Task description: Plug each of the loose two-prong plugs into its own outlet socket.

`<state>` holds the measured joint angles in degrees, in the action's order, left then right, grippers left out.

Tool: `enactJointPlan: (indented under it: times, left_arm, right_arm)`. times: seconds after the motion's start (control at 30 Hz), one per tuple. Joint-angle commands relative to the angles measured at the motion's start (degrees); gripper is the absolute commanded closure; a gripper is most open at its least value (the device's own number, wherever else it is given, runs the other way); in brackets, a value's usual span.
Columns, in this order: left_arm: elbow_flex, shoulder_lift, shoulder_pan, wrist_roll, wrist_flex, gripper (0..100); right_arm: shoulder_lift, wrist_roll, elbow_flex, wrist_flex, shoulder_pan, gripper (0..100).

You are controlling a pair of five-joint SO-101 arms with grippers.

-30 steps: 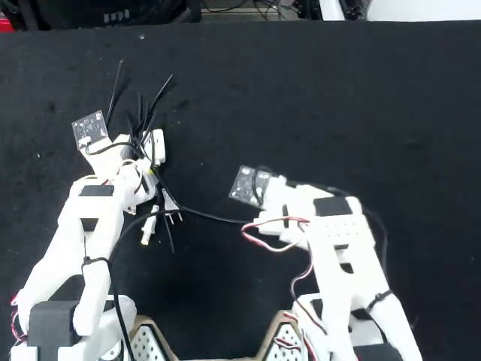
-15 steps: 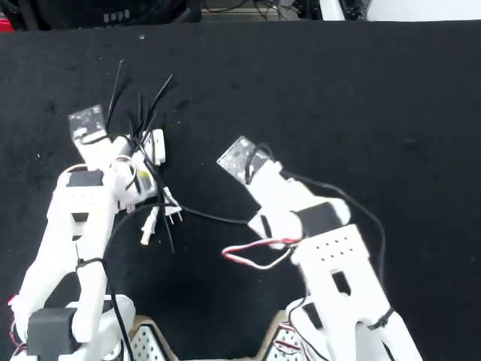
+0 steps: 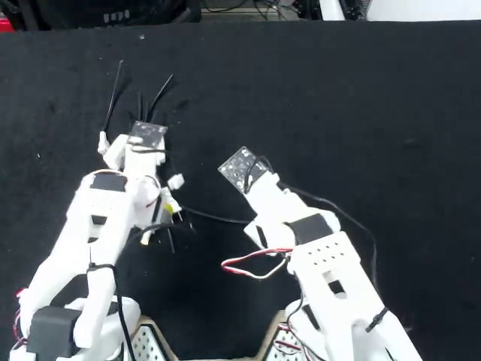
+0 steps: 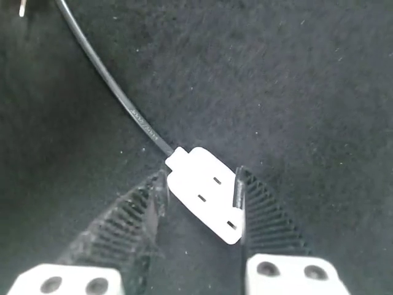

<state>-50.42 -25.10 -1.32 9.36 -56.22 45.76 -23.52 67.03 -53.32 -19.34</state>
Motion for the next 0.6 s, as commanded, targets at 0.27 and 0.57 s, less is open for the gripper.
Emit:
enactJointPlan:
  times: [0.27, 0.57]
  left_arm:
    - [0.7, -0.5, 0.4, 1.3, -0.2, 78]
    - [11.2, 12.3, 0.7, 4.3, -5.6, 88]
  right_arm:
    - [0.3, 0.6, -0.1, 1.1, -0.6, 82.5]
    - [0.3, 0.6, -0.1, 1.1, -0.6, 82.5]
